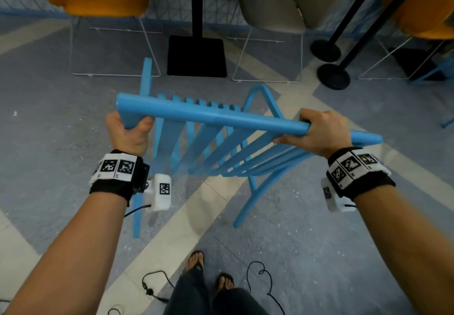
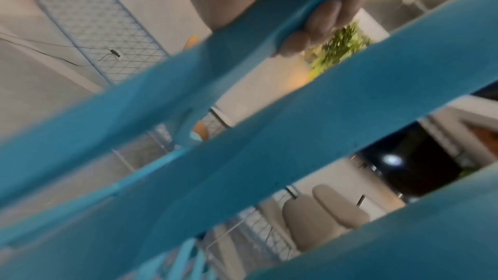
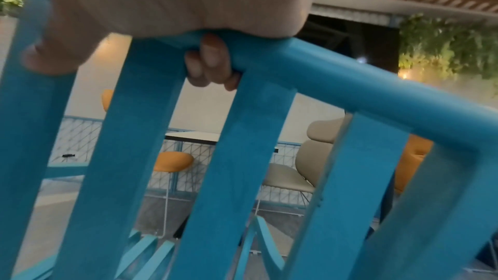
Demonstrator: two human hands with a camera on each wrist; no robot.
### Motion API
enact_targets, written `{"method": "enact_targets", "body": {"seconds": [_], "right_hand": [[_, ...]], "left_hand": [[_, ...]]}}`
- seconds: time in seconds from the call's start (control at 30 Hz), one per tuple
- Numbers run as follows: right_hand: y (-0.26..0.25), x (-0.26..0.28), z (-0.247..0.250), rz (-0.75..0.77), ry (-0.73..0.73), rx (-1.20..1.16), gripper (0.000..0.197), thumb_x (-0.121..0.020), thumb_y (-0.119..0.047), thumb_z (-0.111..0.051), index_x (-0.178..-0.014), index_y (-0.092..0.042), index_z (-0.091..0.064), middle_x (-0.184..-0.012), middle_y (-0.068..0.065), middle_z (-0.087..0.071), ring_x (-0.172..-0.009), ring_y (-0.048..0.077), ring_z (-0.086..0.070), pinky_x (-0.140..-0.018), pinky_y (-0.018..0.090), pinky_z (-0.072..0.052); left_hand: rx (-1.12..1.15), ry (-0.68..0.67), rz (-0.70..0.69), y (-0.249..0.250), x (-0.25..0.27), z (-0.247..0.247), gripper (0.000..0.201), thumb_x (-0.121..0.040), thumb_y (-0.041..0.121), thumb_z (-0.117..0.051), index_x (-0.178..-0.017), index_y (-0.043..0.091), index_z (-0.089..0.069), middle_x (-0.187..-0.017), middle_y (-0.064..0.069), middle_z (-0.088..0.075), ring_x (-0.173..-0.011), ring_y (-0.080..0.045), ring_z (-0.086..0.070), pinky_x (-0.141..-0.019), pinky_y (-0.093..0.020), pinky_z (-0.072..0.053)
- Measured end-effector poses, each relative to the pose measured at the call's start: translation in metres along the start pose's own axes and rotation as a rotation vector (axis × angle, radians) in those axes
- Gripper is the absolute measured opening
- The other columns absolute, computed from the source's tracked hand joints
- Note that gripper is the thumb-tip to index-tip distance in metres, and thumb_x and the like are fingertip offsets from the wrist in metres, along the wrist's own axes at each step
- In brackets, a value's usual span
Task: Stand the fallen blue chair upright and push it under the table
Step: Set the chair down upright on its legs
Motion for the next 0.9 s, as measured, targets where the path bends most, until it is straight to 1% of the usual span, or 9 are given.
{"method": "enact_targets", "body": {"seconds": [0.07,0.17,0.23,0.33,0.43,0.6,0.7,0.83,0.9], "right_hand": [[-0.003,0.002,0.001,0.024,0.002,0.051,0.076,-0.049,-0.093,-0.032,-0.058,-0.018,-0.044,-0.044,0.001,-0.048,-0.042,0.025,-0.049,-0.046,0.029,-0.041],[-0.012,0.008,-0.01,0.062,0.009,0.108,0.077,-0.048,-0.094,-0.031,-0.058,-0.018,-0.041,-0.043,-0.001,-0.042,-0.039,0.025,-0.046,-0.046,0.026,-0.034],[-0.017,0.015,-0.023,0.078,-0.002,0.122,0.069,-0.052,-0.086,-0.046,-0.058,-0.017,-0.041,-0.043,0.0,-0.042,-0.038,0.024,-0.043,-0.047,0.026,-0.032],[-0.014,0.032,-0.043,0.051,-0.011,0.115,0.063,-0.055,-0.078,-0.056,-0.057,-0.017,-0.037,-0.042,-0.002,-0.039,-0.037,0.022,-0.038,-0.046,0.024,-0.029],[-0.01,0.055,-0.063,0.017,-0.03,0.098,0.06,-0.058,-0.077,-0.046,-0.058,-0.018,-0.035,-0.04,0.0,-0.044,-0.034,0.021,-0.037,-0.044,0.023,-0.028],[-0.012,0.085,-0.093,0.007,-0.062,0.084,0.056,-0.063,-0.073,-0.043,-0.06,-0.017,-0.04,-0.042,0.001,-0.055,-0.032,0.021,-0.041,-0.042,0.023,-0.028],[-0.007,0.089,-0.095,0.0,-0.053,0.076,0.056,-0.064,-0.067,-0.061,-0.06,-0.014,-0.045,-0.044,0.002,-0.055,-0.034,0.019,-0.036,-0.041,0.024,-0.031],[-0.001,0.09,-0.091,0.046,-0.055,0.041,0.057,-0.063,-0.069,-0.063,-0.064,-0.015,-0.044,-0.048,0.0,-0.054,-0.038,0.019,-0.043,-0.041,0.027,-0.041],[0.009,0.099,-0.089,0.078,-0.027,0.0,0.054,-0.066,-0.07,-0.056,-0.068,-0.016,-0.047,-0.054,-0.001,-0.056,-0.044,0.016,-0.044,-0.043,0.029,-0.042]], "left_hand": [[-0.129,0.029,0.058,-0.015,0.005,0.008,0.016,-0.047,0.033,-0.071,-0.059,0.026,-0.062,-0.047,0.036,-0.06,-0.048,0.018,-0.054,-0.05,-0.003,-0.043],[-0.348,-0.015,0.182,-0.045,0.011,0.025,0.036,-0.067,-0.003,-0.071,-0.064,0.026,-0.049,-0.044,0.036,-0.059,-0.049,0.022,-0.053,-0.052,0.001,-0.043],[-0.516,-0.073,0.239,-0.064,0.014,0.035,0.046,-0.072,-0.015,-0.064,-0.06,0.026,-0.047,-0.042,0.014,-0.062,-0.046,0.022,-0.051,-0.049,0.002,-0.041],[-0.649,-0.198,0.284,-0.087,0.021,0.041,0.049,-0.068,-0.019,-0.062,-0.058,0.025,-0.043,-0.044,0.012,-0.06,-0.044,0.016,-0.05,-0.046,0.0,-0.038],[-0.611,-0.232,0.332,-0.107,0.032,0.047,0.052,-0.066,-0.026,-0.057,-0.058,0.023,-0.043,-0.048,0.033,-0.06,-0.044,0.014,-0.051,-0.047,0.0,-0.037],[-0.494,-0.256,0.361,-0.122,0.059,0.055,0.044,-0.067,-0.026,-0.053,-0.06,0.017,-0.045,-0.057,0.031,-0.064,-0.058,0.016,-0.055,-0.06,0.003,-0.041],[-0.478,-0.239,0.379,-0.121,0.066,0.055,0.051,-0.072,-0.033,-0.044,-0.061,0.017,-0.045,-0.056,0.025,-0.065,-0.06,0.018,-0.056,-0.063,0.004,-0.041],[-0.54,-0.134,0.384,-0.109,0.069,0.055,0.056,-0.069,-0.024,-0.061,-0.072,0.03,-0.05,-0.069,0.021,-0.065,-0.066,0.016,-0.057,-0.065,0.002,-0.044],[-0.505,-0.116,0.343,-0.087,0.08,0.057,0.06,-0.064,-0.017,-0.07,-0.086,0.036,-0.05,-0.092,0.016,-0.06,-0.086,0.003,-0.058,-0.079,-0.004,-0.045]]}}
Point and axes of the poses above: each hand's wrist, its own x-axis away from the middle knuckle, its own z-axis out of the back of the hand, y = z × x, the point moved 2 cm from there along -x, towards the middle knuckle
